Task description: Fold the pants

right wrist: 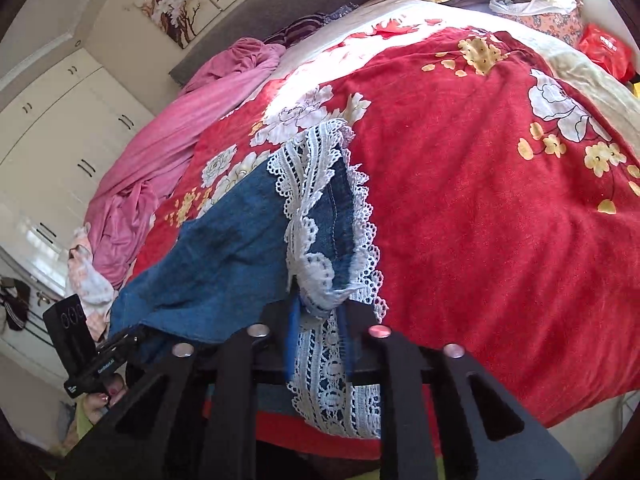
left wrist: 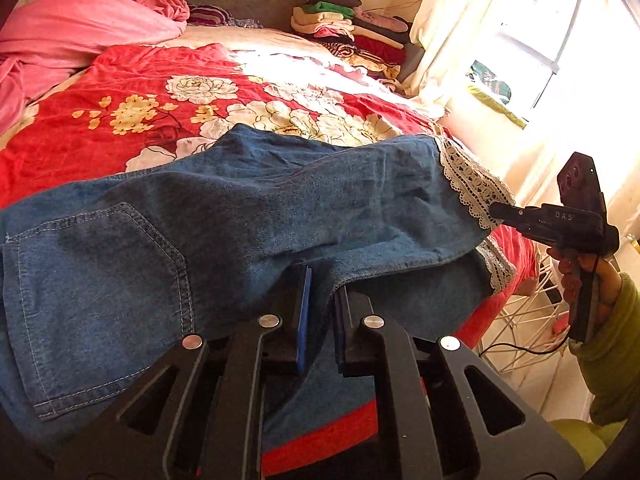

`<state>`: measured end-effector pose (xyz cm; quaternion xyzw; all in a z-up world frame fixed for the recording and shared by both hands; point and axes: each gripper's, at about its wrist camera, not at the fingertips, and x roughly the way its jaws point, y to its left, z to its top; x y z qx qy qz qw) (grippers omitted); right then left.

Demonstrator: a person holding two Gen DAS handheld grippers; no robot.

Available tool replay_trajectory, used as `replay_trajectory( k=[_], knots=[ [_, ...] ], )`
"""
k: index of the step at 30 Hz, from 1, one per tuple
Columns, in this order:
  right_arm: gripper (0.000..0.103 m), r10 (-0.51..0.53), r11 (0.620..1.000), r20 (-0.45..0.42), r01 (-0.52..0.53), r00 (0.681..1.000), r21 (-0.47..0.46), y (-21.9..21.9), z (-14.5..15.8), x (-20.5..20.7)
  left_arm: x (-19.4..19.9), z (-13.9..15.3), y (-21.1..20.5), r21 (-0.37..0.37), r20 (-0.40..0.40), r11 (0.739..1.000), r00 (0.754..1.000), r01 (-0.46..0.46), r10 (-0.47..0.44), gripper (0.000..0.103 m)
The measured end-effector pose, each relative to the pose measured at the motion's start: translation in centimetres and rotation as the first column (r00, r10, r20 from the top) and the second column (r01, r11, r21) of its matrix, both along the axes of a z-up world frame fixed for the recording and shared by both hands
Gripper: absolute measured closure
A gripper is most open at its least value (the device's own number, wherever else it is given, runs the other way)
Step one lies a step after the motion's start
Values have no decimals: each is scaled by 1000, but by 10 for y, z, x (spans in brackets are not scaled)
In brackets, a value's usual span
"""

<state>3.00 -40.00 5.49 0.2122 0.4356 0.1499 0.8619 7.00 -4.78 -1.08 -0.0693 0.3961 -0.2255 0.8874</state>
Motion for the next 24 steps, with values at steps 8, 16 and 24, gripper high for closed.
replay_trajectory(
  k=[8, 16, 24],
  knots=[
    [91, 84, 996, 21, -84, 996, -14, 1, 24, -25, -28, 22, 17, 5, 54, 1000, 998, 19, -19, 99],
    [91, 122, 990, -87, -127, 989, -57, 4, -3, -45, -41, 5, 17, 94, 1, 994, 999, 49, -50, 99],
    [91, 109, 989, -168, -124, 980, -80, 1, -24, -48, -43, -11, 8, 126, -54, 989, 996, 74, -67, 99]
  ],
)
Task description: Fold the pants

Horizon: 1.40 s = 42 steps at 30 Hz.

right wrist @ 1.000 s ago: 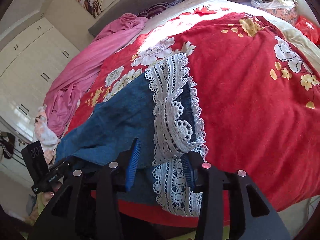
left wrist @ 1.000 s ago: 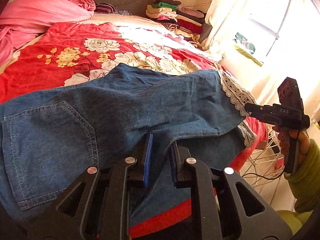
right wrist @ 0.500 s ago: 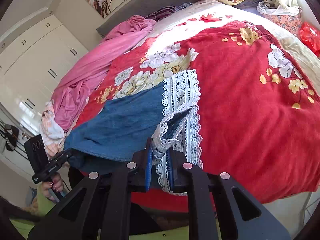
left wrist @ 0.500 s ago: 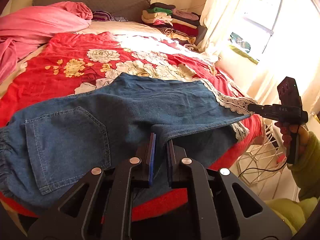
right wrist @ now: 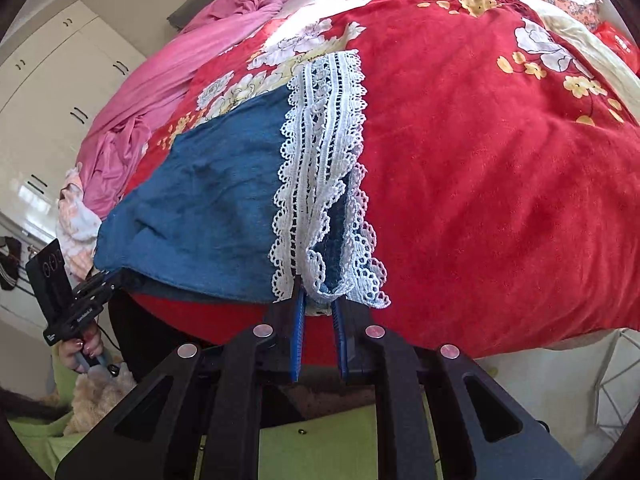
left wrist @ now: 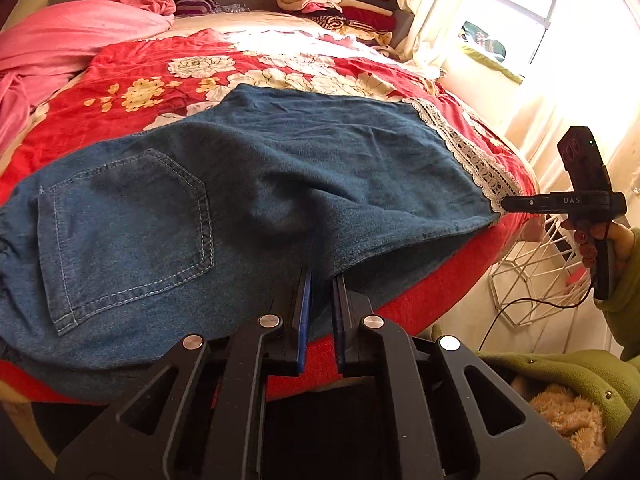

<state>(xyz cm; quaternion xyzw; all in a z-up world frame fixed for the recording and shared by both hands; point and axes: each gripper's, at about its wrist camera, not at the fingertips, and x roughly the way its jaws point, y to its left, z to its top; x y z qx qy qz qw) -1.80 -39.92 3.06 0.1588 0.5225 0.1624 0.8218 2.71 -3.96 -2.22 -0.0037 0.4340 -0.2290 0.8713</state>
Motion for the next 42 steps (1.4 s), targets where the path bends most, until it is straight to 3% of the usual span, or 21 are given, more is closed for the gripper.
replay_trajectory(
  k=[6, 8, 10, 14, 18, 21, 23, 24, 25, 29, 34, 38, 42],
  knots=[
    [88, -1, 1000, -19, 1, 1000, 7, -8, 5, -2, -4, 2, -2, 16, 9, 1000, 1000, 2, -3, 99],
    [82, 10, 999, 30, -9, 999, -31, -10, 22, -5, -8, 4, 0, 18, 16, 1000, 1000, -5, 5, 98],
    [69, 2, 998, 99, 4, 995, -62, -14, 42, -7, -13, 5, 5, 16, 16, 1000, 1000, -19, 19, 90],
    [62, 24, 991, 212, 5, 977, -135, -2, 65, -7, -22, 8, 10, 36, 30, 999, 999, -39, 38, 79],
    [55, 103, 992, 216, -85, 971, -93, 29, 56, 2, -22, 11, -1, 79, 67, 996, 998, -28, 23, 66],
    [54, 160, 986, 182, -149, 970, -75, 55, 39, 14, -12, 8, -20, 138, 92, 990, 996, 1, -14, 65],
    [52, 175, 984, 167, -166, 970, -69, 65, 29, 22, -3, -2, -32, 201, 99, 980, 995, -1, -19, 65],
    [51, 180, 983, 158, -171, 971, -66, 68, 25, 25, 1, -7, -35, 227, 90, 974, 996, -8, -13, 74],
    [51, 173, 984, 139, -164, 975, -72, 68, 19, 29, 5, -12, -35, 245, 67, 969, 998, -24, 8, 96],
    [51, 139, 990, 74, -136, 988, -40, 56, 2, 34, -5, -4, -16, 188, 43, 982, 999, -28, 20, 100],
    [48, 135, 990, 67, -132, 989, -37, 55, -5, 35, -9, -17, -4, 170, -39, 985, 998, -42, 49, 100],
    [45, 139, 990, 66, -137, 988, -35, 57, -1, 34, -15, -17, 6, 101, -64, 994, 997, -38, 45, 99],
    [34, 147, 989, 109, -143, 983, -43, 59, 12, 29, -29, 6, 28, 23, -31, 997, 997, -76, 77, 77]
  ],
)
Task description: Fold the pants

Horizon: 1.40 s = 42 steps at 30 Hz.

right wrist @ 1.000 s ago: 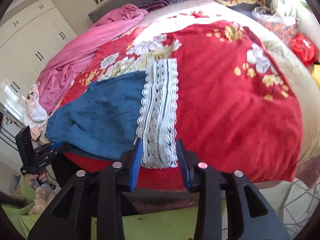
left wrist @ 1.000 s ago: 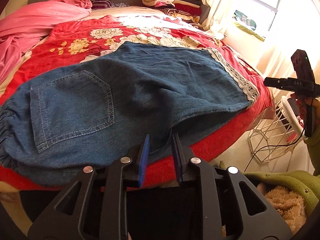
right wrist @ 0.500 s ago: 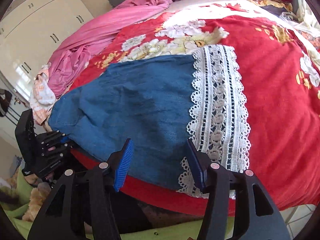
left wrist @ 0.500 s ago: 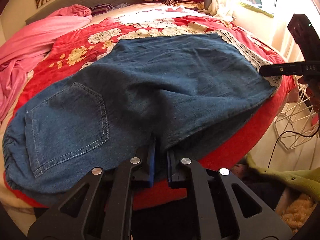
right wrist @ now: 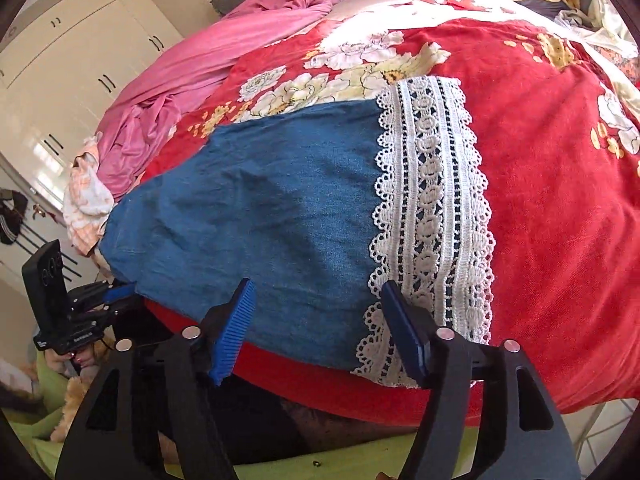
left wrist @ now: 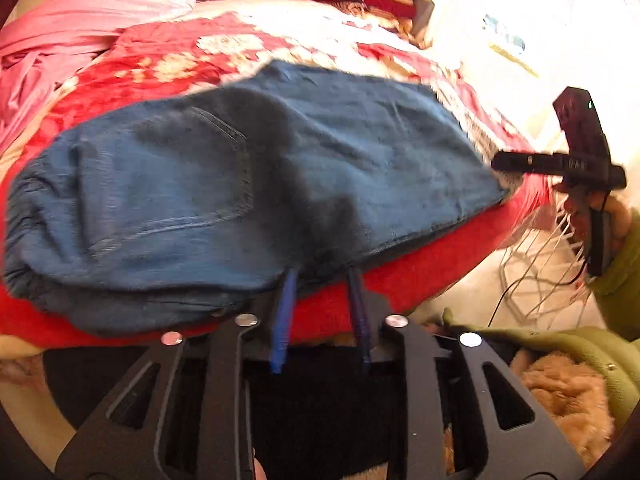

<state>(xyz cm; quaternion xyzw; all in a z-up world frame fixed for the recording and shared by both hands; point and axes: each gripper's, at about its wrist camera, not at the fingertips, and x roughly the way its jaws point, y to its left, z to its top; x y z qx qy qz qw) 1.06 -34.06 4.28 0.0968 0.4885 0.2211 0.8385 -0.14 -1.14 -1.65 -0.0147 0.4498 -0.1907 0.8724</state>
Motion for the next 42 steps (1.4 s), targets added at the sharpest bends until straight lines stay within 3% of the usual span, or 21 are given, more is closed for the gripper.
replay_trajectory(
  k=[3, 5, 7, 9, 12, 14, 15, 16, 17, 21, 23, 30, 33, 37, 39, 42],
  knots=[
    [34, 2, 1000, 36, -2, 999, -1, 1, 9, -3, -9, 24, 28, -44, 65, 996, 994, -84, 87, 64],
    [34, 6, 1000, 61, -7, 998, 7, 3, 14, -3, -13, 40, 51, -36, 114, 982, 975, -187, 190, 60],
    [33, 19, 1000, 76, -19, 997, 5, 6, 17, -3, -13, 49, 74, 8, 151, 944, 934, -329, 324, 47],
    [30, 23, 1000, 80, -22, 997, -7, 9, 16, -2, -8, 51, 86, 67, 168, 907, 901, -415, 400, 37],
    [29, 20, 1000, 68, -19, 997, -10, 12, 10, 0, 3, 41, 101, 75, 132, 874, 874, -480, 468, 28],
    [27, 17, 1000, 53, -16, 998, -20, 13, 4, 1, 12, 28, 110, 66, 76, 854, 856, -516, 511, 27],
    [24, 16, 999, 43, -14, 999, -28, 14, 1, 2, 16, 22, 112, 52, 54, 853, 854, -519, 517, 30],
    [23, 17, 999, 30, -16, 999, -35, 14, -3, 3, 20, 17, 113, 24, 38, 860, 860, -510, 509, 56],
    [23, 18, 999, 18, -17, 1000, -41, 14, -7, 4, 24, 14, 112, 11, 32, 863, 863, -505, 504, 63],
    [23, 28, 998, 14, -28, 1000, -51, 14, -11, 3, 23, 28, 118, -29, 69, 859, 856, -511, 512, 68],
    [23, 28, 998, 8, -27, 1000, -48, 12, -11, 2, 17, 35, 126, 19, 110, 843, 840, -537, 532, 68],
    [19, 43, 996, 18, -42, 999, -83, 17, -15, 2, 15, 3, 134, 46, 7, 839, 840, -542, 542, 57],
    [20, 47, 997, 32, -44, 998, -68, 12, -6, -1, 4, 16, 137, 53, 27, 817, 819, -574, 573, 41],
    [20, -13, 998, 134, 21, 991, -63, -13, 20, 1, -21, 54, 139, 59, 134, 793, 792, -606, 596, 33],
    [20, -53, 996, 149, 63, 987, -61, -28, 25, 15, -21, 77, 133, 42, 190, 804, 795, -593, 576, 30],
    [20, -83, 994, 153, 92, 985, -55, -44, 26, 44, 5, 95, 107, 19, 225, 864, 844, -503, 487, 27]
  ],
)
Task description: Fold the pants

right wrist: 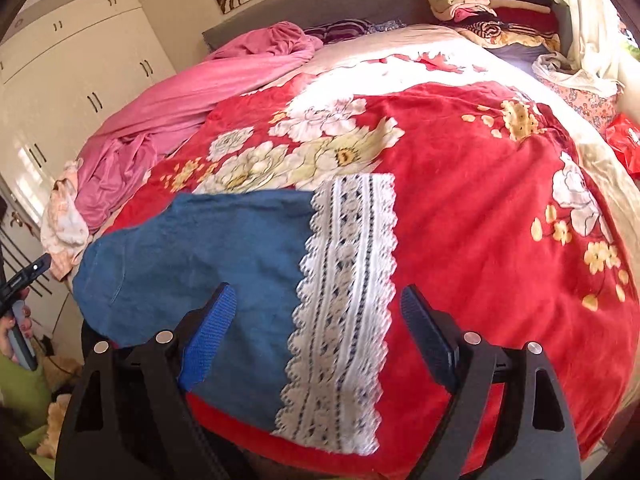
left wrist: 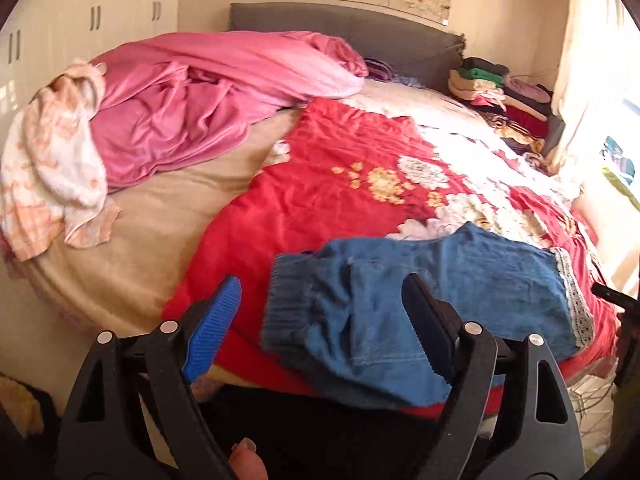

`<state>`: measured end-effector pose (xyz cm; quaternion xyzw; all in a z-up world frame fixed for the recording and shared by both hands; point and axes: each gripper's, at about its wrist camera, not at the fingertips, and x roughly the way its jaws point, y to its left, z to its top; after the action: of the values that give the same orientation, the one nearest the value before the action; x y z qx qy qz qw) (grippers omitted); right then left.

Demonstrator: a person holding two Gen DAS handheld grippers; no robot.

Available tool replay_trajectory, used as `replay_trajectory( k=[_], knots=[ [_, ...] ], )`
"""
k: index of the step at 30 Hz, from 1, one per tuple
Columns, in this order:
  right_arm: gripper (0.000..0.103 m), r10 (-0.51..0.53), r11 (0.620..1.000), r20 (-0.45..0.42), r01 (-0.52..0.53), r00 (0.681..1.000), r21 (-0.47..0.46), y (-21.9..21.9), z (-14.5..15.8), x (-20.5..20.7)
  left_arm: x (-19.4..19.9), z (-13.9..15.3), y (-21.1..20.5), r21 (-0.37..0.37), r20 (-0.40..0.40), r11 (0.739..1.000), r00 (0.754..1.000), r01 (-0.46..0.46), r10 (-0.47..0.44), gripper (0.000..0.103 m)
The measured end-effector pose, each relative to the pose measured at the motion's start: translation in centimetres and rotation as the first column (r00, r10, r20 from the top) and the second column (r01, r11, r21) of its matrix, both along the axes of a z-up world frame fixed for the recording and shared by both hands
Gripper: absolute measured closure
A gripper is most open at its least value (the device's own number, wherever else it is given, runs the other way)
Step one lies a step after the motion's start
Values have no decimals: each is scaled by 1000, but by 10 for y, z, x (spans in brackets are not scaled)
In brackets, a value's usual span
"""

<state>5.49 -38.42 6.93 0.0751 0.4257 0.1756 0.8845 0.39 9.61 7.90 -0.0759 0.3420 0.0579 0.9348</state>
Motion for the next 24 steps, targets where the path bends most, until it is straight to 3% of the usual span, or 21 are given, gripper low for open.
replay_trajectory(
  k=[3, 6, 8, 15, 18, 23, 24],
  knots=[
    [21, -2, 1000, -47, 3, 999, 30, -9, -9, 36, 41, -2, -33, -19, -5, 992, 992, 126, -126, 27],
    [35, 13, 999, -85, -9, 996, 48, -11, -20, 66, 87, -16, -65, -102, -50, 966, 969, 237, -243, 27],
    [41, 21, 997, -118, -13, 993, 73, -14, -30, 82, 113, -29, -85, -109, -95, 955, 953, 277, -287, 27],
    [43, 72, 990, -156, -52, 985, 127, -5, -51, 109, 174, -88, -103, -105, -224, 954, 927, 282, -299, 28],
    [45, 164, 974, -148, -137, 975, 178, 8, -49, 107, 187, -101, -99, -150, -239, 947, 919, 283, -312, 28],
    [55, 169, 943, -150, -115, 974, 312, -6, -59, 108, 196, -104, -95, -287, -193, 891, 889, 353, -415, 28],
    [63, 175, 939, -153, -118, 972, 323, -6, -58, 106, 197, -103, -96, -316, -179, 874, 882, 368, -436, 28]
  ],
)
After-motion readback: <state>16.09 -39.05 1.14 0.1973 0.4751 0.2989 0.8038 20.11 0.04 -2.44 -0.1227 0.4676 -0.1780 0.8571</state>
